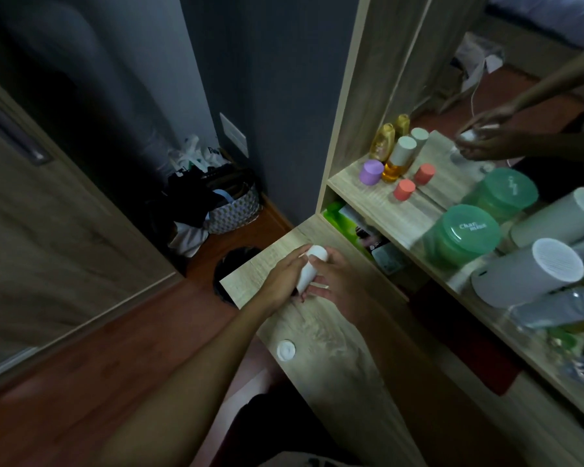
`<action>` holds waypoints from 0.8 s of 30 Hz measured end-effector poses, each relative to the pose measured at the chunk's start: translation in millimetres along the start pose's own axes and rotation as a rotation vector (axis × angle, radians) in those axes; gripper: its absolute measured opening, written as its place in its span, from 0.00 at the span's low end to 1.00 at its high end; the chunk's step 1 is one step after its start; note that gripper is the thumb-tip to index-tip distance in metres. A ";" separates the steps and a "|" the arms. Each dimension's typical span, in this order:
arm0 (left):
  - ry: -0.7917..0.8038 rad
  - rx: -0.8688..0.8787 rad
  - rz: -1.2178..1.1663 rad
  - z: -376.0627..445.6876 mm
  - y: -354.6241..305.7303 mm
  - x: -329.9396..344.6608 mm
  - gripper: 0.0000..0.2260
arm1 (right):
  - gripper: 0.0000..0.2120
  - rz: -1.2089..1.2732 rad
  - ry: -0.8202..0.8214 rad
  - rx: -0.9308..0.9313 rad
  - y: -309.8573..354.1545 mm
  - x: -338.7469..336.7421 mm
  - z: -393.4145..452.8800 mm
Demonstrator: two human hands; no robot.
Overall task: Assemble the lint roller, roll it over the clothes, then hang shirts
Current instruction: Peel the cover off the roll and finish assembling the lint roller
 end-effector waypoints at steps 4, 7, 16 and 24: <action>0.022 -0.034 -0.010 -4.1 0.0 -2.8 0.15 | 0.21 0.015 0.007 0.010 -1.4 0.0 -0.5; 0.016 -0.067 -0.049 -4.7 1.3 -4.1 0.16 | 0.20 0.012 0.000 0.018 -5.7 -1.3 0.8; -0.160 -0.092 0.108 -4.0 26.4 -27.2 0.11 | 0.23 0.054 -0.151 0.066 -25.4 -22.9 0.8; 0.040 -0.033 1.087 -21.4 60.2 -28.8 0.25 | 0.23 0.109 -0.185 0.089 -37.3 -33.2 -3.4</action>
Point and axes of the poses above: each hand's wrist, its own z-axis towards the middle knuckle, its own x-axis out of the palm, y = z × x, the point moved 2 cm from there along z, towards the middle knuckle, and after that the axes turned 11 degrees about -x, right-handed, at the moved point
